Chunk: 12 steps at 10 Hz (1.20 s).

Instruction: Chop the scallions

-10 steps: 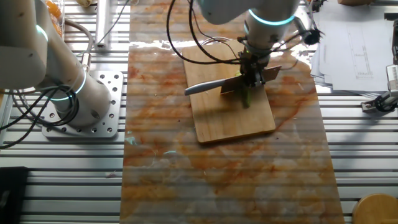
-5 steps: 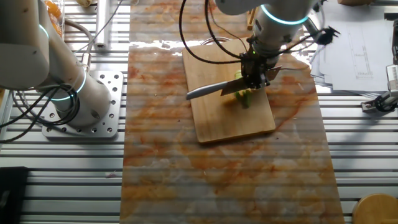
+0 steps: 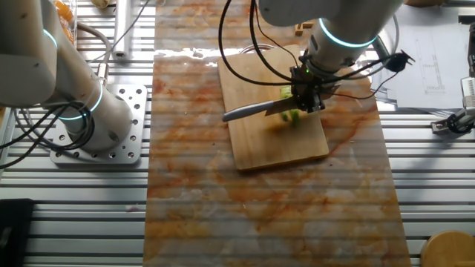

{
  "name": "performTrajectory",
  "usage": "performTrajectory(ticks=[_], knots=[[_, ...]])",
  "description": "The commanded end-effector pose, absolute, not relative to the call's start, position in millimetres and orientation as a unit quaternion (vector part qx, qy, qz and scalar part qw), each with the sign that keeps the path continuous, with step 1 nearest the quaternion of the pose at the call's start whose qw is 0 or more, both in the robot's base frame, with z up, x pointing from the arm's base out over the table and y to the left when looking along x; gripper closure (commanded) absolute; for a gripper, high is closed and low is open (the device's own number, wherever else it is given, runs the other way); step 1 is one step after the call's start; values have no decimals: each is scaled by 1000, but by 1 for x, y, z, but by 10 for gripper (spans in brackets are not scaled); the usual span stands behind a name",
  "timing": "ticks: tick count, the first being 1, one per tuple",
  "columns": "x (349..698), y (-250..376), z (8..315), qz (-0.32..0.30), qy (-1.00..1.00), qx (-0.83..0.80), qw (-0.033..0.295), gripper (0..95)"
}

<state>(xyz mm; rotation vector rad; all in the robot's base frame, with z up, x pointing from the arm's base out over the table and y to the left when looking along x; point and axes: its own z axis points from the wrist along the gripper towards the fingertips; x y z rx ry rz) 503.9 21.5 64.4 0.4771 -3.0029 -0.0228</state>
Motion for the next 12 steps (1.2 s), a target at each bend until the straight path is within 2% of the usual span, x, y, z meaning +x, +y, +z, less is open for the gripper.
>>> performTrajectory(ticks=[1, 3, 6, 8, 11, 12], knots=[[506, 19, 60, -7, -986, 160, 54, 950], [506, 18, 57, -9, -985, 161, 56, 950], [506, 24, 35, -16, -987, 155, 48, 950], [521, 38, 19, -8, -988, 150, 34, 950], [515, 35, 32, 42, -981, 184, 44, 950], [511, 31, 42, 34, -980, 190, 49, 950]])
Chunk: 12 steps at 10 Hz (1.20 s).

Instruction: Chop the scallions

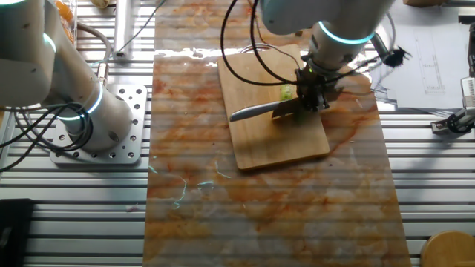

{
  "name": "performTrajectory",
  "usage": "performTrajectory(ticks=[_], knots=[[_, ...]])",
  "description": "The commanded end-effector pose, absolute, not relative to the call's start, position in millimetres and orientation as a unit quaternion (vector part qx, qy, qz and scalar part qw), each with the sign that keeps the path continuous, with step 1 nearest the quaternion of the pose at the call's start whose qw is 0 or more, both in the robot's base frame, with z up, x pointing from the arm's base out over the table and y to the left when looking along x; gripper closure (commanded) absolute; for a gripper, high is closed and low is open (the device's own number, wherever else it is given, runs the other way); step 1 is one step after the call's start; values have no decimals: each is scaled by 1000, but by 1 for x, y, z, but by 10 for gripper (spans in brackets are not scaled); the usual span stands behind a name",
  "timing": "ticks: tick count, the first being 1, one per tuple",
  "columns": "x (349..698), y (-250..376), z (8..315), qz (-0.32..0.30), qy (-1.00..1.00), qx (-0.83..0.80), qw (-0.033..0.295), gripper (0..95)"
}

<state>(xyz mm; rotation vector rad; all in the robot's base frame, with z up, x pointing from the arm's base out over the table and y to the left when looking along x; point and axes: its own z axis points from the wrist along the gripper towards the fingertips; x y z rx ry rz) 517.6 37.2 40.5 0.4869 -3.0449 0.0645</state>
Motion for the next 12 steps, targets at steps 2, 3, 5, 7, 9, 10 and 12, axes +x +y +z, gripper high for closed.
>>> performTrajectory(ticks=[2, 3, 5, 7, 9, 10, 12], knots=[[500, 24, 63, 11, -981, 188, 55, 950], [497, 24, 67, 12, -981, 188, 55, 950], [494, 22, 70, -6, -982, 182, 52, 950], [494, 22, 71, -15, -983, 175, 53, 950], [493, 23, 69, -30, -984, 167, 59, 950], [491, 24, 68, -35, -985, 161, 60, 950], [486, 26, 63, -35, -985, 158, 58, 950]])
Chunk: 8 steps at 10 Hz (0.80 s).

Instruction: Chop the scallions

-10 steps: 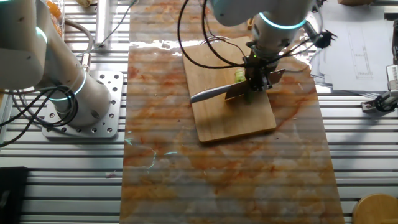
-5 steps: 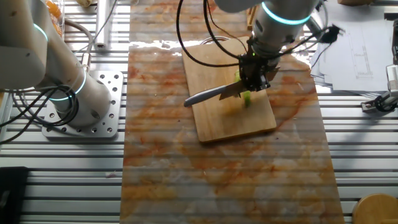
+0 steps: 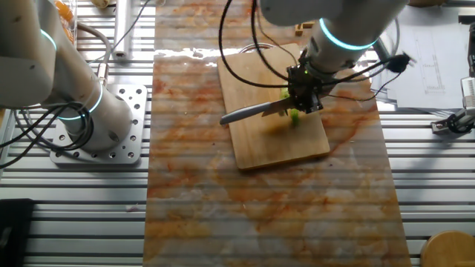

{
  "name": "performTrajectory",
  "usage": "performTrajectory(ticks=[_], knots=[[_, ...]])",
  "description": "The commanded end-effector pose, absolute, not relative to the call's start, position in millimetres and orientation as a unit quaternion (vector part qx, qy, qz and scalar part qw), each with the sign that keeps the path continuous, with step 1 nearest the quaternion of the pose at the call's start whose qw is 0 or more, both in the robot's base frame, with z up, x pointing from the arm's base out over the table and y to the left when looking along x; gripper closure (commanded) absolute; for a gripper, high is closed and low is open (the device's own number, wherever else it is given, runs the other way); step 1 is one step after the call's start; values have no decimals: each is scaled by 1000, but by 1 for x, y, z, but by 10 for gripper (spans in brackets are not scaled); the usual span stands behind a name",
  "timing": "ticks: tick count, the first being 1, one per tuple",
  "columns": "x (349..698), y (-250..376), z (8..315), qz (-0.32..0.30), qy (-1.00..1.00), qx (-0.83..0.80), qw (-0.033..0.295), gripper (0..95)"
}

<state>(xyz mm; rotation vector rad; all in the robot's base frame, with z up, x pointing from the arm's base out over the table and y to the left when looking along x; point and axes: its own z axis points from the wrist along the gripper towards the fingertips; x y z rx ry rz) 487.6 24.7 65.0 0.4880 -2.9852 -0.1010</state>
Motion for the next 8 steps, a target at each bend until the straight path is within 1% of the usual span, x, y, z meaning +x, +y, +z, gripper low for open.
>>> performTrajectory(ticks=[1, 3, 5, 6, 8], knots=[[485, 27, 61, -34, -985, 156, 58, 950], [486, 31, 52, -31, -986, 153, 54, 950], [495, 41, 33, -31, -989, 141, 38, 950], [503, 47, 27, -29, -990, 136, 36, 950], [505, 46, 38, -18, -988, 148, 45, 950]])
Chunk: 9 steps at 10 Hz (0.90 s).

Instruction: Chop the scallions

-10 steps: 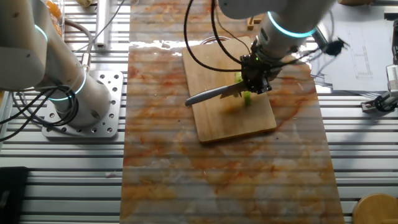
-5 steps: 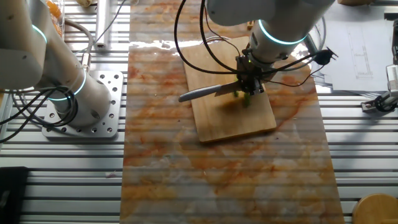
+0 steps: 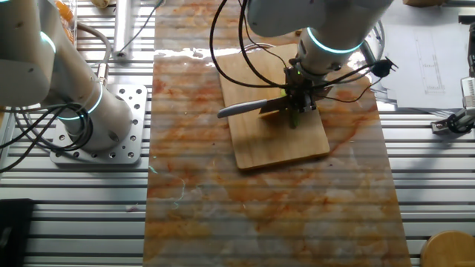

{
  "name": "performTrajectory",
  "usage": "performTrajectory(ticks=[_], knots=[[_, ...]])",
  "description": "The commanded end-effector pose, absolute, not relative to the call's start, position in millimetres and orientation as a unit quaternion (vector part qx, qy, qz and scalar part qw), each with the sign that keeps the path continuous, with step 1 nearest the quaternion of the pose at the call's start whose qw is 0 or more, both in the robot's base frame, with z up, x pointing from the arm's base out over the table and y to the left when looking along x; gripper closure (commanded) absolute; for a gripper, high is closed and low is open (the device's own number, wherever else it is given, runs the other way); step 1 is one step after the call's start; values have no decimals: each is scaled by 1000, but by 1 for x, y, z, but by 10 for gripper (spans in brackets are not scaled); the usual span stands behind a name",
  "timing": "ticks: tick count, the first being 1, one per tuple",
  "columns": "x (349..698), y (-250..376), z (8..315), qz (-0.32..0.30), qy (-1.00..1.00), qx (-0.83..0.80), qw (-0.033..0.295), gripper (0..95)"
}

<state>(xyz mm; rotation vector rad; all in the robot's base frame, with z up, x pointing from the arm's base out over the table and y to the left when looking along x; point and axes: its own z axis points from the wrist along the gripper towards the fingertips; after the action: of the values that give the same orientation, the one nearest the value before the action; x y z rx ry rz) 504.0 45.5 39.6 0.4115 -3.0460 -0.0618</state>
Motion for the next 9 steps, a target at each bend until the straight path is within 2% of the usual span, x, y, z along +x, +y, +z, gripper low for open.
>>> performTrajectory(ticks=[1, 2, 4, 9], knots=[[500, 39, 53, -16, -986, 159, 54, 950], [498, 32, 67, -17, -983, 171, 57, 950], [494, 32, 76, -31, -984, 166, 58, 950], [491, 38, 75, -44, -984, 160, 62, 950]])
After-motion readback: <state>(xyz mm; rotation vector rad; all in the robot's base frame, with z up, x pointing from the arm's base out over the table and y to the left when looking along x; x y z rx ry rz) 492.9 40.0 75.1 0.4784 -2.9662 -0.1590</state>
